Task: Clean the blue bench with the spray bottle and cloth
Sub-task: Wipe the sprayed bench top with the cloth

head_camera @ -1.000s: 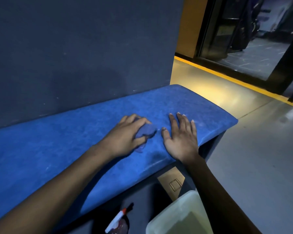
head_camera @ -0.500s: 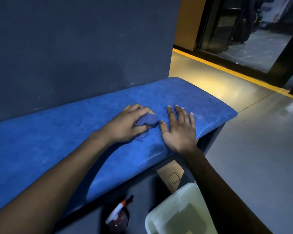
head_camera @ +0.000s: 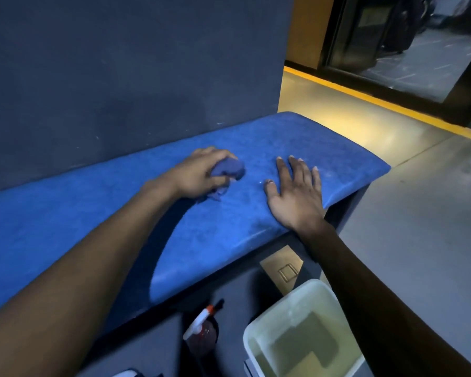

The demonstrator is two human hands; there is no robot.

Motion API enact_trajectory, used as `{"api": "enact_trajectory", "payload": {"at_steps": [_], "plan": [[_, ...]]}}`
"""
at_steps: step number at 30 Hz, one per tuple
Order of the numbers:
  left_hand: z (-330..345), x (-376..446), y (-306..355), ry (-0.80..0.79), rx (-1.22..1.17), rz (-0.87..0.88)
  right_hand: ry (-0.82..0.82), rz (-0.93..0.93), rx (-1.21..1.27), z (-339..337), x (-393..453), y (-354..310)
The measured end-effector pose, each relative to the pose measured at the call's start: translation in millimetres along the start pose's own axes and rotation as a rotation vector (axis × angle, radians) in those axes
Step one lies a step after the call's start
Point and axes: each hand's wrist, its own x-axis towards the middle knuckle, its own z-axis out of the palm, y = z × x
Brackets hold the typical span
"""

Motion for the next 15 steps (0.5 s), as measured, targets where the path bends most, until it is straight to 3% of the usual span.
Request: {"api": "enact_trajectory", "payload": {"at_steps": [2, 5, 10, 15], "plan": [[-4.5, 18.3, -13.9, 0.065, 0.016, -0.154, -0.005, -0.002, 0.004, -0.6, -0.5, 0.7], [2.6, 32.9, -9.8, 0.065, 0.057, -0.232, 0.007, -0.012, 0.004, 2.1, -0.3, 1.5], [17.3, -2.3, 27.6, 0.069, -0.001, -0.146, -0.029, 0.004, -0.009, 0.3, 1.5, -0.7], [29.4, -53.5, 88.4, 0.065, -0.033, -0.072, -0.235, 0.000, 0.009, -23.2, -0.5, 0.5]]}}
